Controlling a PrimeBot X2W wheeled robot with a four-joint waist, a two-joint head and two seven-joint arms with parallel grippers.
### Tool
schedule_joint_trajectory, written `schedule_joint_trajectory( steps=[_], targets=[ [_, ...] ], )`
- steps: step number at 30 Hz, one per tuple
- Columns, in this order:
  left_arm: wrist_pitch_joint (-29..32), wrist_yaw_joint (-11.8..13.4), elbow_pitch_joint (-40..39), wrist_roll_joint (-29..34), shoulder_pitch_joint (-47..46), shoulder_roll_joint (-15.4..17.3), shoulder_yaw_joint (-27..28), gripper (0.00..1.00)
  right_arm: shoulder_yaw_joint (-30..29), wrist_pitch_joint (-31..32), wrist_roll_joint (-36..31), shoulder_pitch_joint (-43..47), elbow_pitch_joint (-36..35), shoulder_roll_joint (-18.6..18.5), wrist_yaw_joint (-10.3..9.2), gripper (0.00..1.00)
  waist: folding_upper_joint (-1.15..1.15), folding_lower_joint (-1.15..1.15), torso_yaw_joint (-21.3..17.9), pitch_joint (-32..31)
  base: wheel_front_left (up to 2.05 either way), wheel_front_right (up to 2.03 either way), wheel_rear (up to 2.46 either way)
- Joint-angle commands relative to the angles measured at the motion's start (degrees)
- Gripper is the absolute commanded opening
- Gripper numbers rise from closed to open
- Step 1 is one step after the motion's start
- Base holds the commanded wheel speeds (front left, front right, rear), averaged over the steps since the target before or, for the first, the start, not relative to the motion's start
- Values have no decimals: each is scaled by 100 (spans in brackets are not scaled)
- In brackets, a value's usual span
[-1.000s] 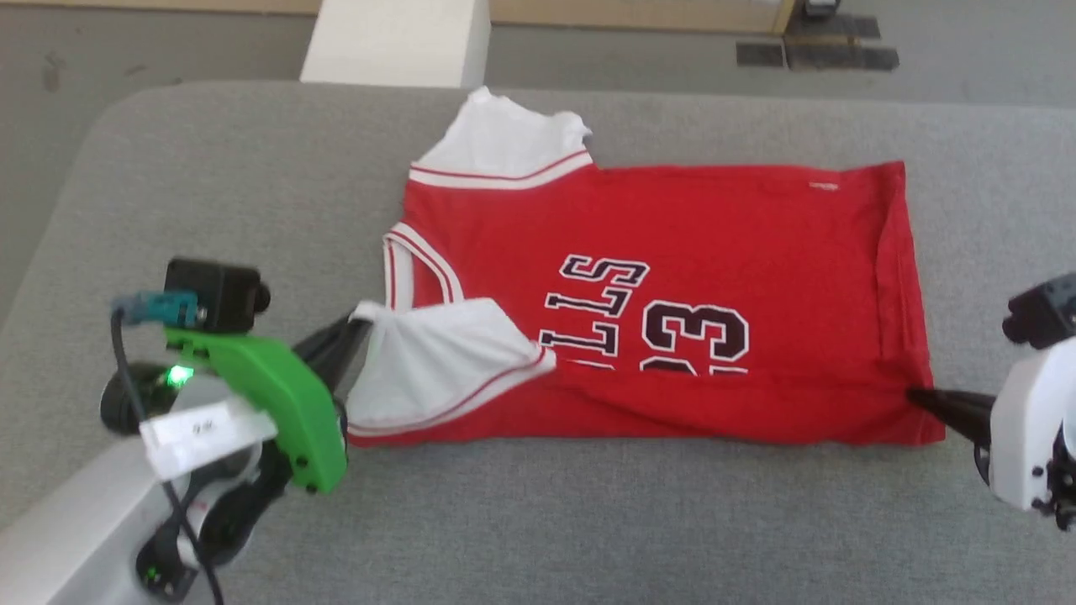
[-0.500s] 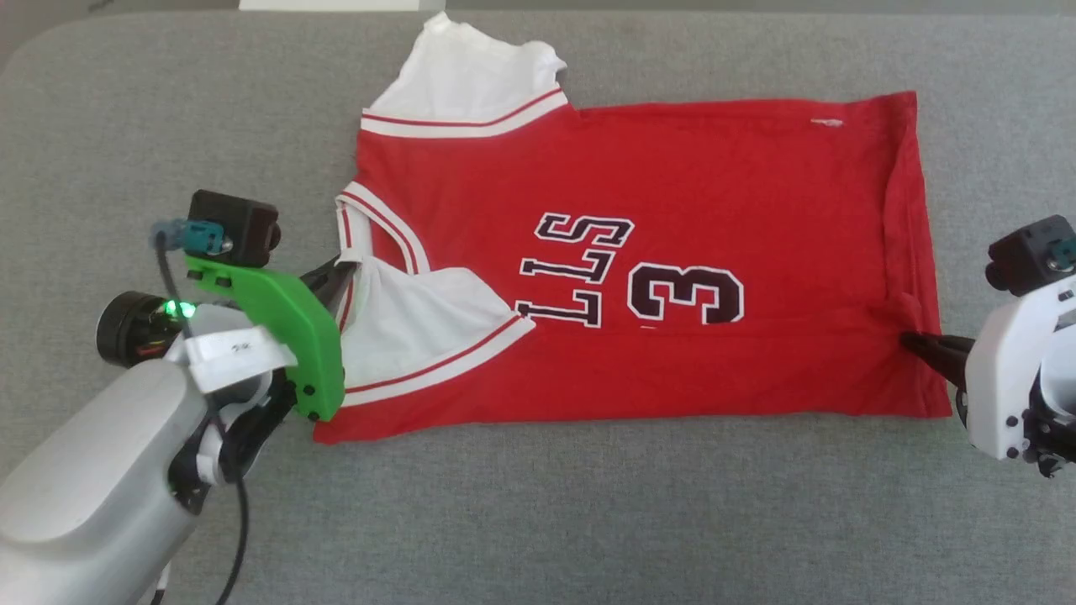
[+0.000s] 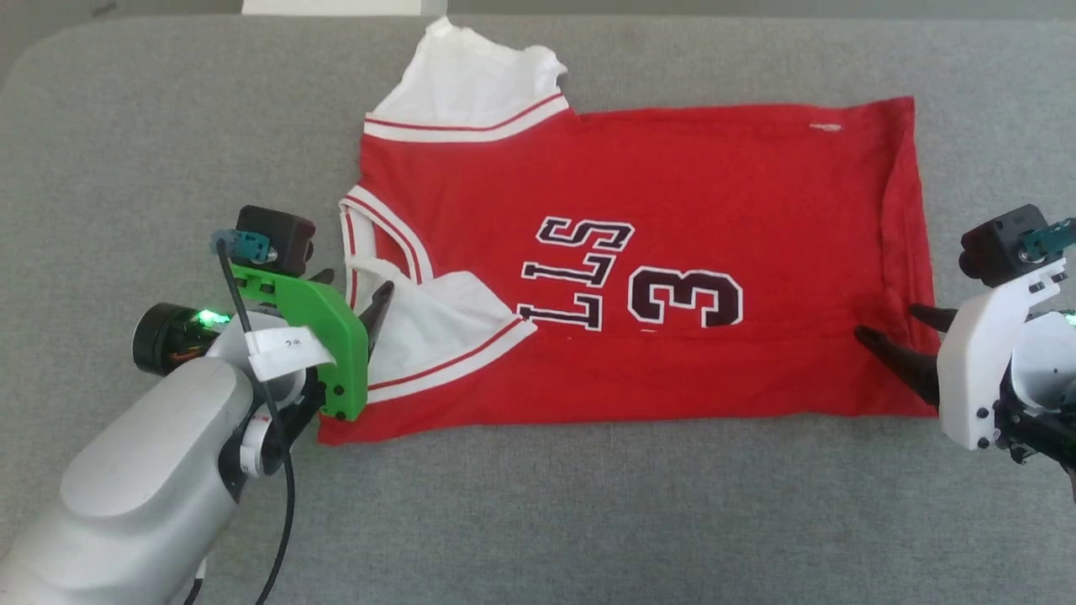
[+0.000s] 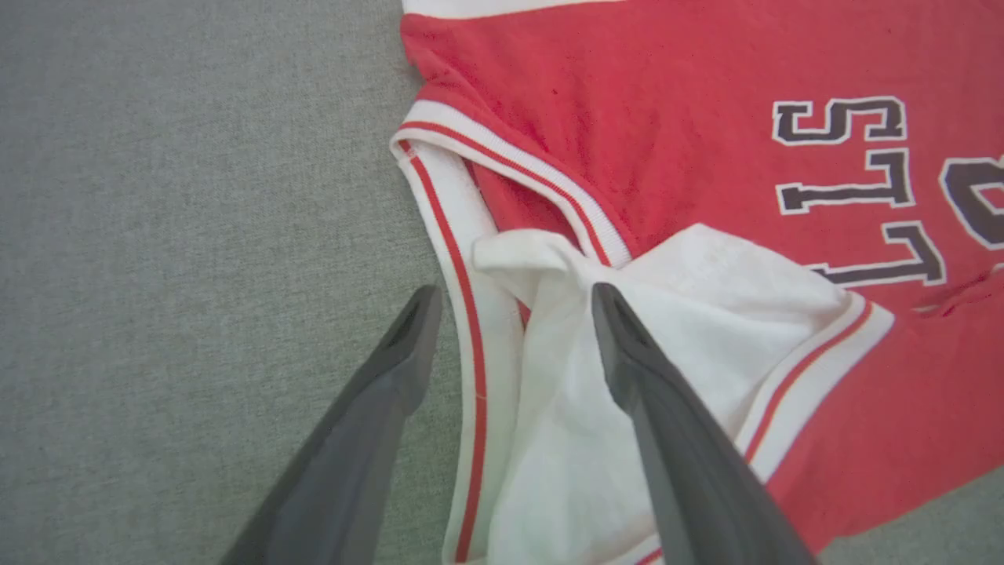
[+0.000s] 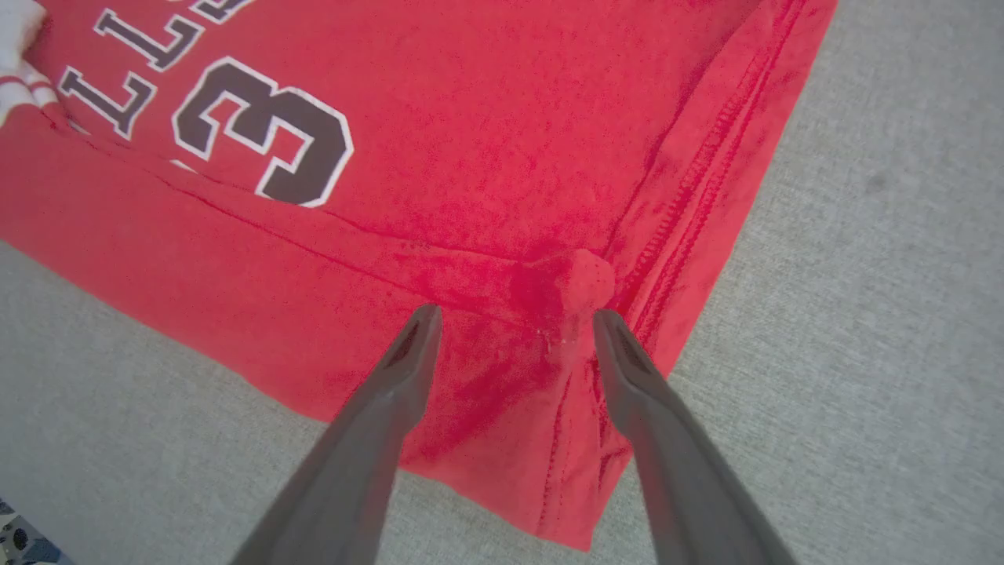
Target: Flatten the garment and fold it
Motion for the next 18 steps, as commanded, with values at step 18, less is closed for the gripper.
schedule_joint_trajectory(
  steps=[18],
  targets=[
    [58, 1201, -1210, 210, 1270, 449, -248, 100, -1246, 179, -1588, 1455, -527, 1046, -6, 100, 0, -1, 86, -1057, 0, 0, 0]
  ],
)
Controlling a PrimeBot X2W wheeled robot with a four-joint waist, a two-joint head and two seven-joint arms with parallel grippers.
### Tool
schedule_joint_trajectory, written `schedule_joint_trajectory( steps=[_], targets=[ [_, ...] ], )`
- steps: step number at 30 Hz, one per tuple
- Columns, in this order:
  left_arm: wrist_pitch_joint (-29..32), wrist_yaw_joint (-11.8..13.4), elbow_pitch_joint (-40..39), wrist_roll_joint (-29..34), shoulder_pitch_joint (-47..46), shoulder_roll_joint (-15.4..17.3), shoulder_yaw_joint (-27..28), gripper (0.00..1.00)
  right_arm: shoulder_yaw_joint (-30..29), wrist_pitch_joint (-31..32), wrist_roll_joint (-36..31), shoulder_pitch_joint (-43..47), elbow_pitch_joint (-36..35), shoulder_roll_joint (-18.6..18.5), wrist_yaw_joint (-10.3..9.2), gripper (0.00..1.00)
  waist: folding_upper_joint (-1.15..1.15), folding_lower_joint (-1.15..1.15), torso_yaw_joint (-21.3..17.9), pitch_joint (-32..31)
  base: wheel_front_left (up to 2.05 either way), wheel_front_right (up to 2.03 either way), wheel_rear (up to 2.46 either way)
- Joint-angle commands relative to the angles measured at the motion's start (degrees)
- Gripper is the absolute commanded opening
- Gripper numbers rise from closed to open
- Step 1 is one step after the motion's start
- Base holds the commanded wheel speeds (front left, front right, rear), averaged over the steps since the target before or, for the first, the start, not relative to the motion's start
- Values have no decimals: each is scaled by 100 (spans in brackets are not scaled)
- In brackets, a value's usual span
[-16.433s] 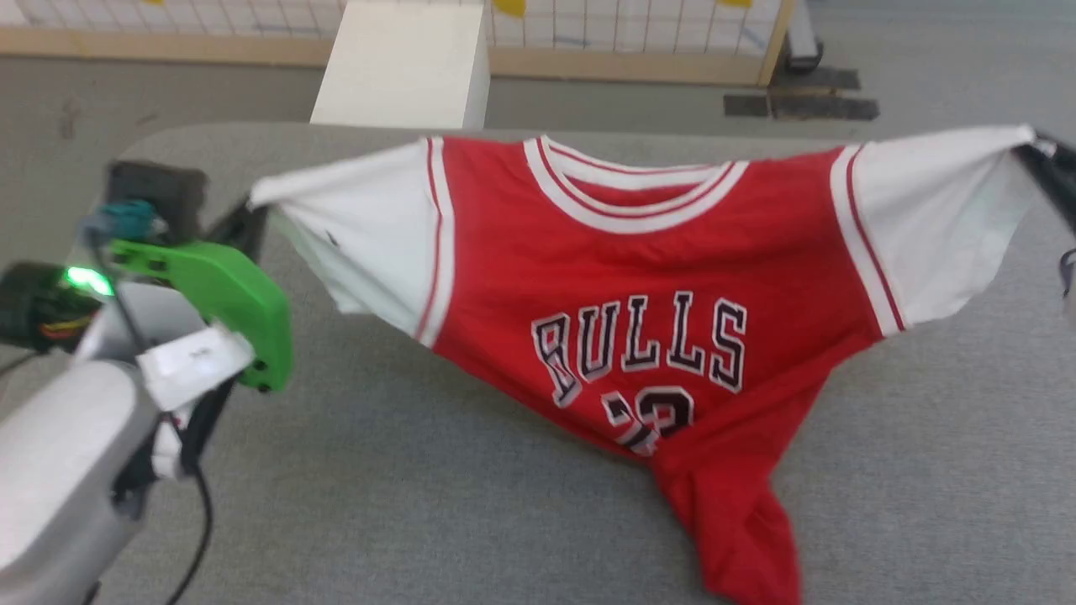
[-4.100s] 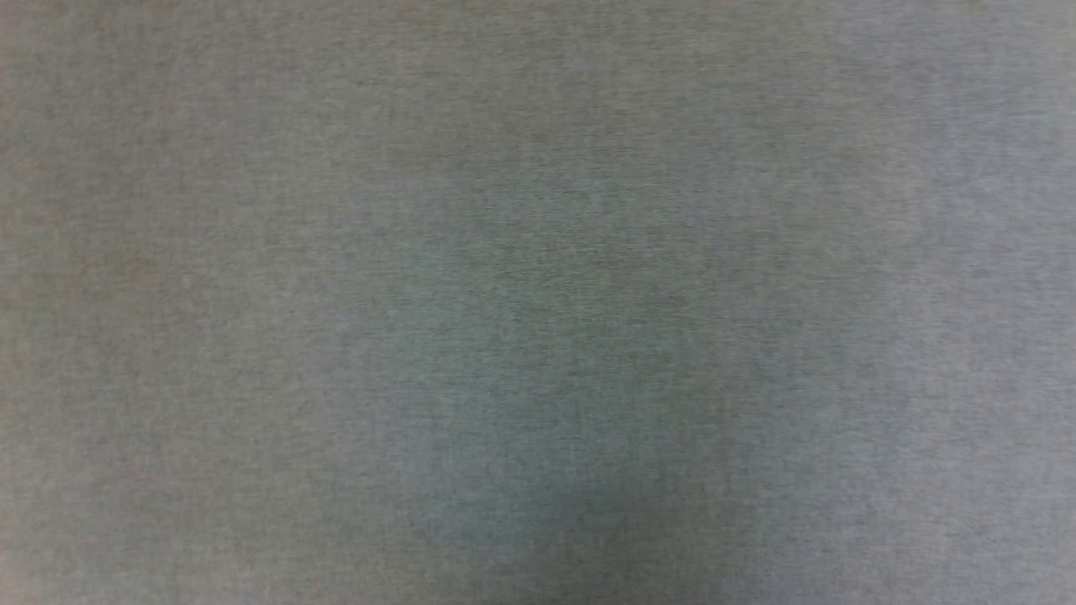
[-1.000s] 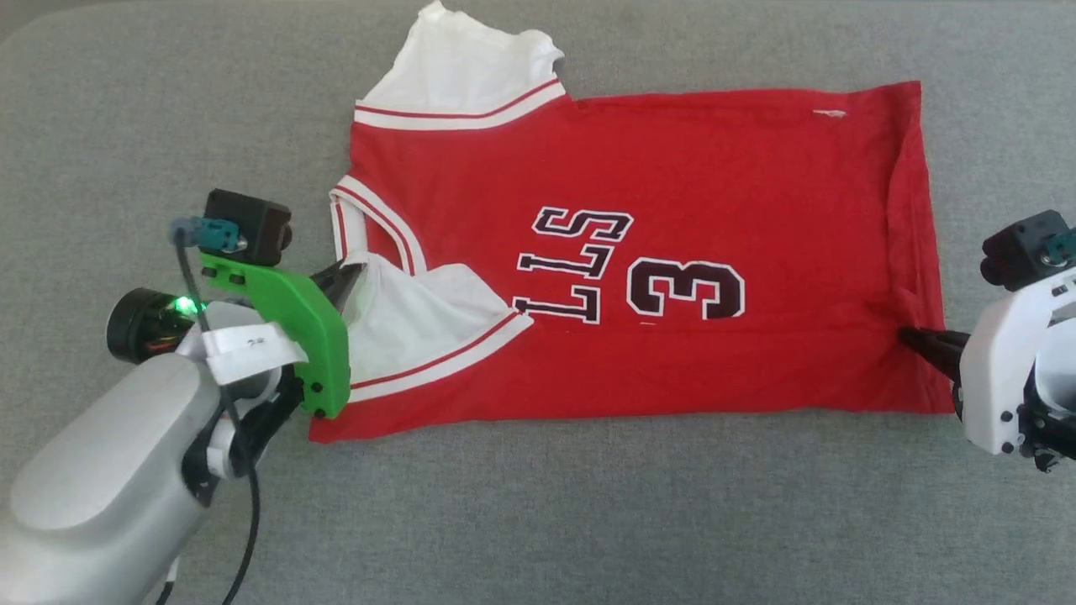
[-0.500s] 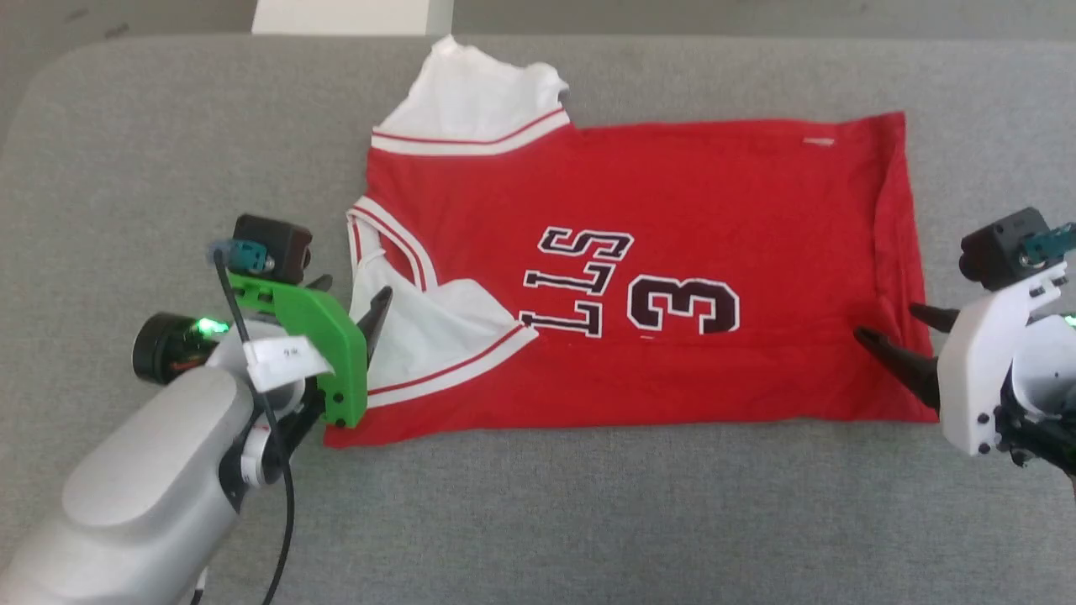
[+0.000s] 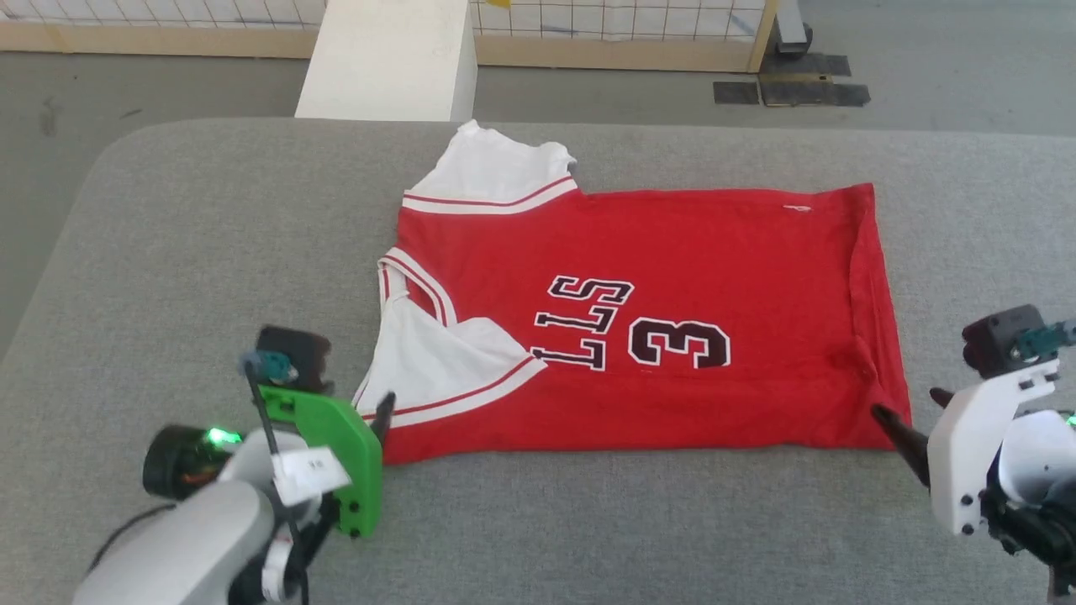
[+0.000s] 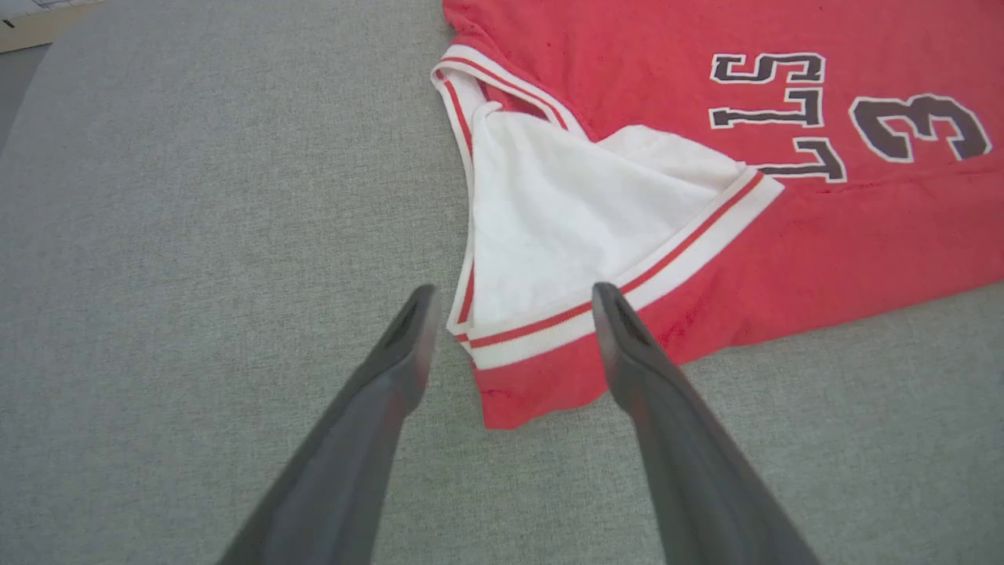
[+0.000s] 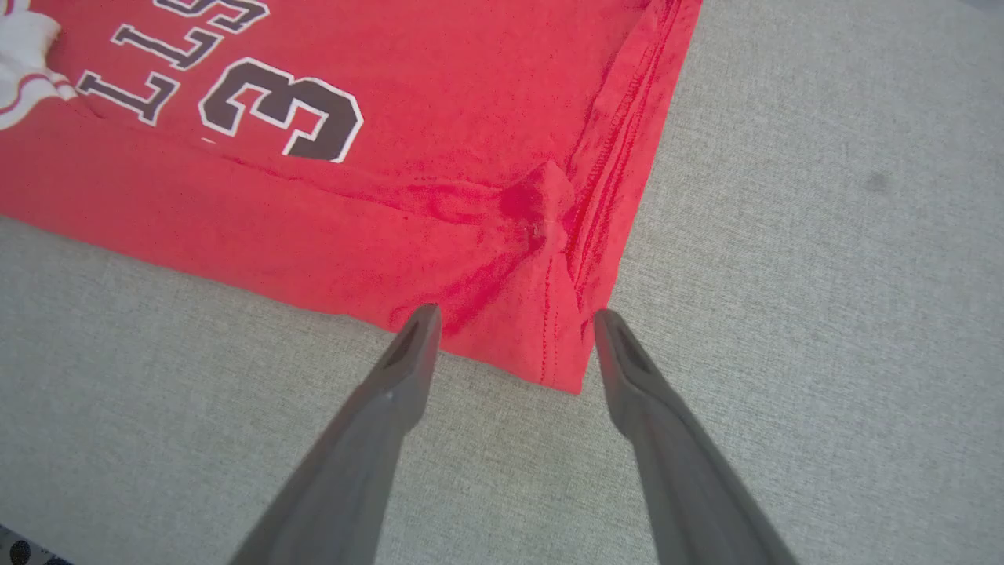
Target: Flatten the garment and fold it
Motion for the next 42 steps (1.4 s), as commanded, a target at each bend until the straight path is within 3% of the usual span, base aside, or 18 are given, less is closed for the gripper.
schedule_joint_trajectory(
  steps=[1, 8, 14, 19, 25, 27, 28, 35, 42],
  targets=[
    [77, 80, -53, 121, 98, 47, -63, 100, -87, 60, -174, 96, -81, 94, -6, 100, 0, 0, -1, 30, 0, 0, 0],
    [548, 324, -79, 156, 188, 118, -295, 100, -508, 293, -651, 307, -419, 633, -6, 100, 0, 0, -42, 272, 0, 0, 0],
    [666, 459, 86, 184, 89, 105, -285, 100, -681, 371, -779, 379, -691, 833, -6, 100, 0, 0, -110, 507, 0, 0, 0],
    [669, 478, 252, 174, 30, 55, -265, 100, -760, 372, -824, 360, -825, 855, -6, 100, 0, 0, -171, 691, 0, 0, 0],
    [770, 280, 479, 18, -10, -37, -291, 100, -868, 380, -860, 323, -959, 846, -6, 100, 0, 0, -210, 888, 0, 0, 0],
    [855, 205, 546, -61, 9, -75, -328, 27, -905, 371, -884, 319, -964, 825, -6, 100, 0, 0, -212, 904, 0, 0, 0],
    [895, 165, 569, -87, 19, -88, -357, 0, -926, 364, -903, 317, -961, 818, -6, 100, 0, 0, -210, 900, 0, 0, 0],
    [651, 101, 554, -148, 84, -182, -279, 0, -911, 347, -1071, 305, -801, 837, -6, 100, 0, 0, -144, 730, 0, 0, 0],
    [404, 170, 63, -26, 48, -63, -164, 0, -944, 415, -1356, 175, -334, 1011, -6, 100, 0, 0, -12, 682, 0, 0, 0]
  ],
)
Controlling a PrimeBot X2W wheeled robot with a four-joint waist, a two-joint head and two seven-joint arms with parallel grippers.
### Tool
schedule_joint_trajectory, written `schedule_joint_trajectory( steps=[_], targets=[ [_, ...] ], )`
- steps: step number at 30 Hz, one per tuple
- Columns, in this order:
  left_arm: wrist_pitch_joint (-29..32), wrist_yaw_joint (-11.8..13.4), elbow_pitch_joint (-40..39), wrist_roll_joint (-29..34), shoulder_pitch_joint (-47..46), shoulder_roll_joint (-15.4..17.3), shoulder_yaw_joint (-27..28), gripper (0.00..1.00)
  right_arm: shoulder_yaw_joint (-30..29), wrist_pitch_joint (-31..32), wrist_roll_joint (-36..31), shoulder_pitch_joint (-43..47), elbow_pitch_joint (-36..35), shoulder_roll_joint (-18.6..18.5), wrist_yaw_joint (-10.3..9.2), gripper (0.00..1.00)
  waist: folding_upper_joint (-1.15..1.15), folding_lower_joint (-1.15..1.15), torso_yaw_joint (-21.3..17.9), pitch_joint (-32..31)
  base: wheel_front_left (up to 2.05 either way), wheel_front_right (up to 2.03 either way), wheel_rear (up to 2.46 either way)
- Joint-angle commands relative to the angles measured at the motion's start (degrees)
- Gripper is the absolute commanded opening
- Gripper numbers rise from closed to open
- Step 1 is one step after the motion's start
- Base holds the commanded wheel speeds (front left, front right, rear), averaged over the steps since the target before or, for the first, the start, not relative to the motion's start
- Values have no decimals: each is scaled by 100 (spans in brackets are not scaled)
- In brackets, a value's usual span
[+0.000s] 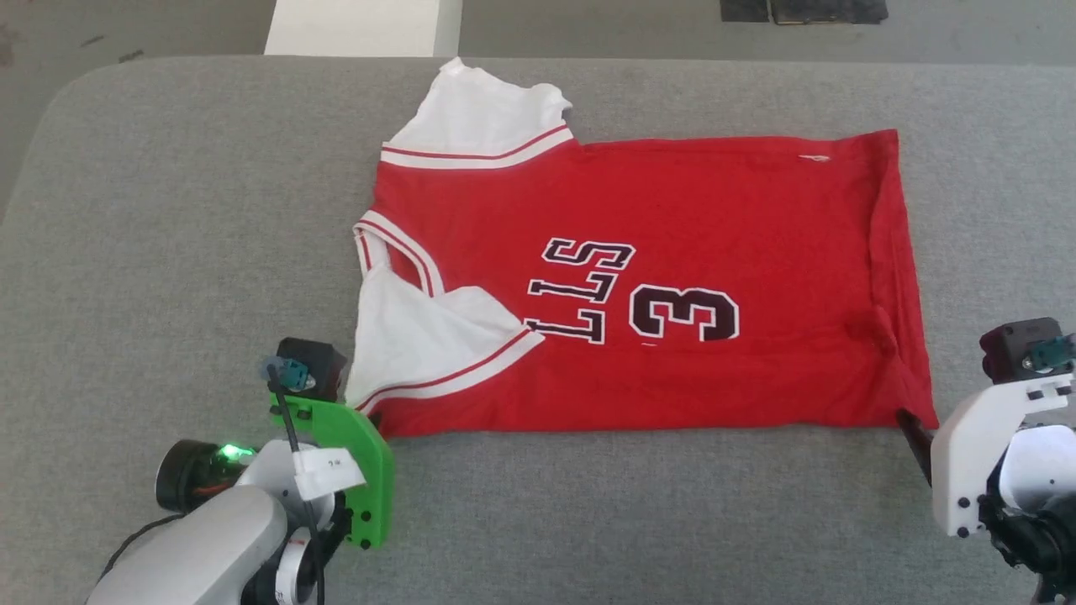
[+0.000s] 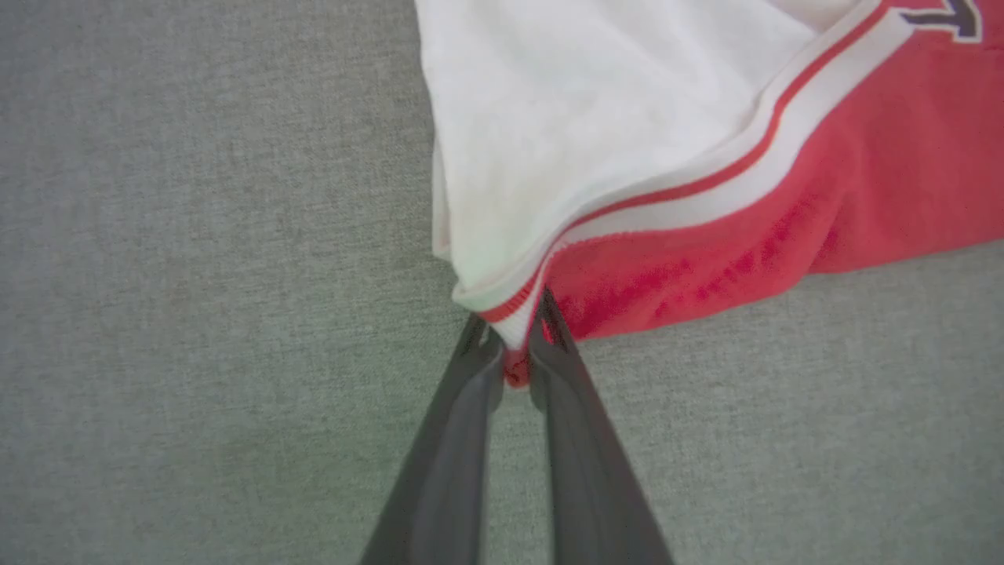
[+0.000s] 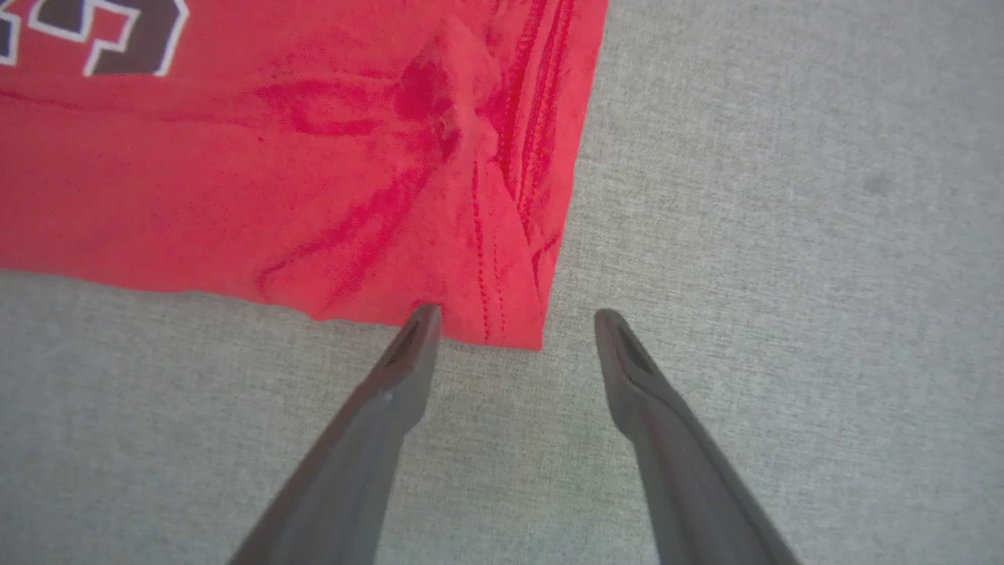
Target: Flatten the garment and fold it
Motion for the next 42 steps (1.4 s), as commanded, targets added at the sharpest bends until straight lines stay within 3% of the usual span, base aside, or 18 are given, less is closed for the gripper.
schedule_joint_trajectory(
  steps=[1, 13, 14, 15, 28, 42],
  targets=[
    [-38, 40, -107, 68, 14, 62, 9, 0, -38, 55, -82, -135, 113, 69, -6, 100, 0, 0, 60, 21, 0, 0, 0],
    [70, 108, -528, 213, -77, 221, -53, 0, 18, 281, -488, -336, 740, 313, -6, 100, 0, 0, 207, 297, 0, 0, 0],
    [82, 106, -523, 211, -81, 226, -58, 0, 13, 303, -466, -333, 743, 319, -6, 82, 0, 0, 206, 310, 0, 0, 0],
    [99, 98, -515, 210, -88, 231, -66, 0, 11, 318, -452, -331, 738, 321, -6, 0, 0, 0, 207, 326, 0, 0, 0],
    [166, -117, -279, 68, -21, 391, -89, 0, 49, 454, -38, -129, 475, -88, -6, 0, 0, 0, 109, -164, 0, 0, 0],
    [642, -125, -774, -278, 677, 898, -386, 0, 224, 1430, 856, 913, -361, -767, -6, 0, 0, 0, 61, -768, 0, 0, 0]
  ],
)
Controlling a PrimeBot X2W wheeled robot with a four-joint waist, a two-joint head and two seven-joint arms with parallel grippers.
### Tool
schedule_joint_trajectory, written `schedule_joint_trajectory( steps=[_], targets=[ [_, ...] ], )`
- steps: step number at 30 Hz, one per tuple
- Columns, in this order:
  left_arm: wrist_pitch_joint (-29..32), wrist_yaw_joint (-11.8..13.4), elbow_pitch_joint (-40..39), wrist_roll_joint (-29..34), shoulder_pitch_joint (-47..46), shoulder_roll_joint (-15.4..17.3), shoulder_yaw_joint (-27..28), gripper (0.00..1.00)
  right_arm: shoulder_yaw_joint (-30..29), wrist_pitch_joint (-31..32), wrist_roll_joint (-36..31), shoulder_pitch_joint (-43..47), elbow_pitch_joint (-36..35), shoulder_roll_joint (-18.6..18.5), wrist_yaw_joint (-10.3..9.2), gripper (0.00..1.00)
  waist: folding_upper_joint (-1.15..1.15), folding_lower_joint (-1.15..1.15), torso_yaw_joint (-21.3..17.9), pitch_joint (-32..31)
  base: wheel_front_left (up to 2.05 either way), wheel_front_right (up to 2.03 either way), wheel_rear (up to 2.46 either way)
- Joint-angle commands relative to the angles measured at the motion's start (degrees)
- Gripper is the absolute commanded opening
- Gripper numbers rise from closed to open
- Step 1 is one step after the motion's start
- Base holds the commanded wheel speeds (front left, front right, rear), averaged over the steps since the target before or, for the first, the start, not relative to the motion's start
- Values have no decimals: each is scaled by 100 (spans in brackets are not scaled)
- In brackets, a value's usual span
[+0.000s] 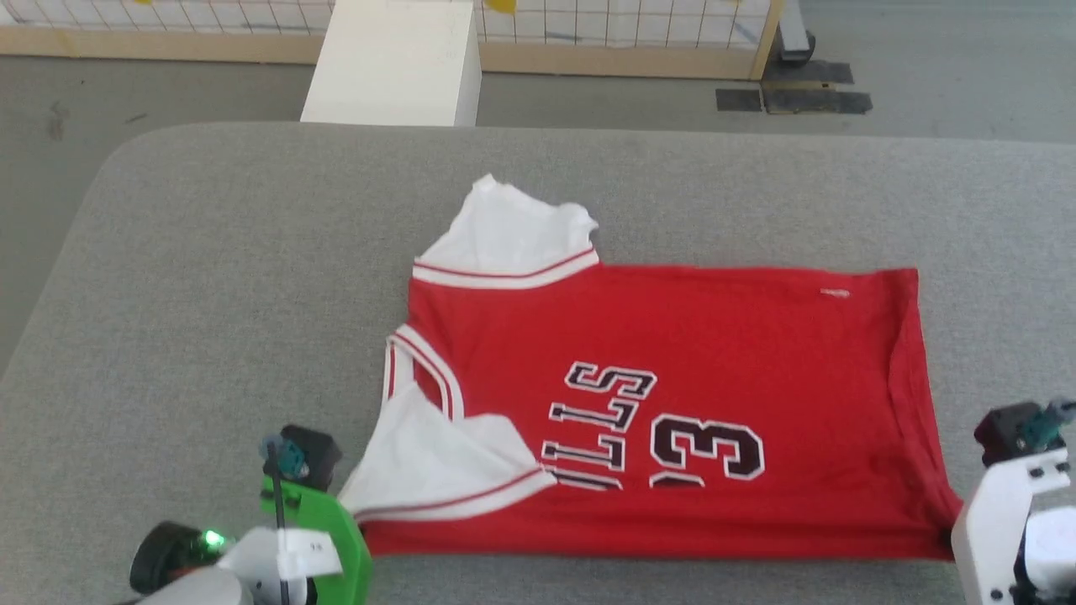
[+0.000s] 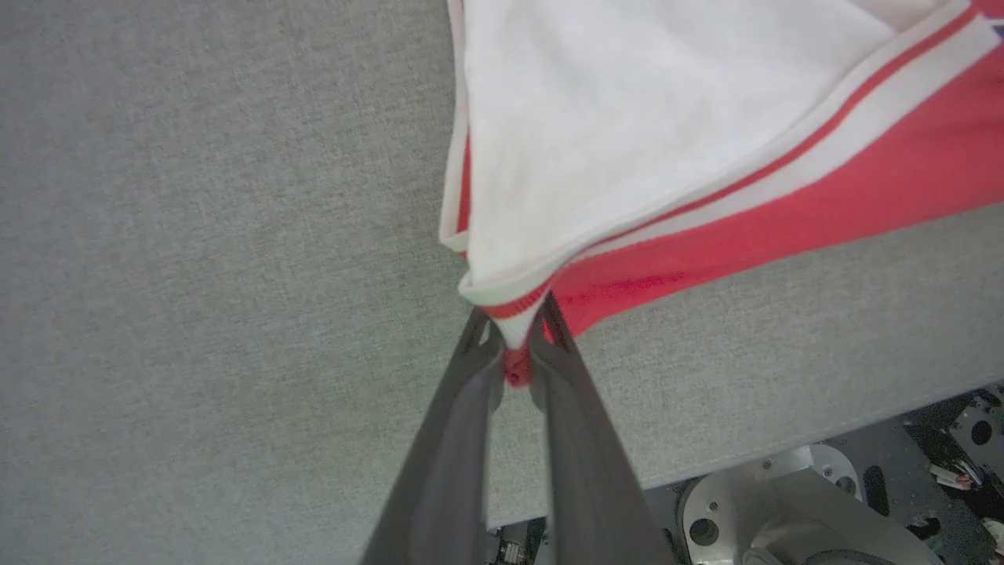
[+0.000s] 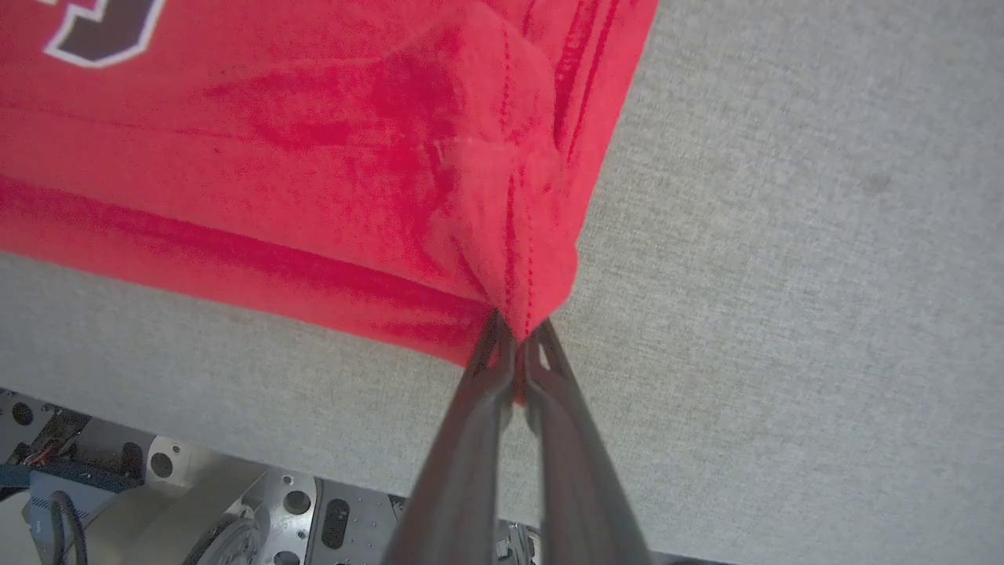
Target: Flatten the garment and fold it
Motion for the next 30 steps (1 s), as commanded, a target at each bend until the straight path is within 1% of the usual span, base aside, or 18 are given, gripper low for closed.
schedule_joint_trajectory(
  steps=[1, 5, 13, 14, 15, 16, 19, 23, 26, 30],
  targets=[
    [23, 63, -23, -88, 134, 81, -19, 0, -60, 44, 9, 146, -50, -46, -10, 0, 0, 0, -14, -34, 0, 0, 0],
    [75, 131, -44, -166, 312, 27, -109, 0, -107, -25, -59, 340, -36, 3, -10, 0, 0, 0, -25, 21, 0, 0, 0],
    [57, 16, 309, -68, 246, -217, -262, 0, 42, -367, -306, 191, 343, 131, -10, 0, 0, 0, -28, 198, 0, 0, 0],
    [20, 2, 353, -40, 215, -253, -260, 0, 60, -412, -326, 148, 391, 140, -10, 43, 0, 0, -26, 203, 0, 0, 0],
    [-17, -3, 387, -13, 189, -277, -254, 51, 61, -459, -339, 106, 425, 151, -10, 100, 0, 0, -26, 203, 0, 0, 0],
    [-66, -17, 424, 17, 159, -301, -246, 100, 61, -517, -338, 54, 462, 171, -10, 100, 0, 0, -27, 193, 0, 0, 0],
    [-244, -34, 474, 48, 111, -358, -169, 100, 48, -698, -245, -79, 486, 239, -10, 100, 0, 0, -33, 103, 0, 0, 0],
    [-606, -33, 461, 75, 76, -397, 16, 100, -8, -1137, -63, -258, 372, 303, -10, 100, 0, 0, -51, -74, 0, 0, 0],
    [-1036, -25, 380, 89, 40, -461, 247, 100, 1, -1641, 122, -383, 197, 335, -10, 100, 0, 0, -69, -178, 0, 0, 0],
    [-1667, -98, 304, 169, -43, -559, 529, 100, 33, -2382, 193, -439, 32, 350, -10, 100, 0, 0, -114, -237, 0, 0, 0]
  ],
)
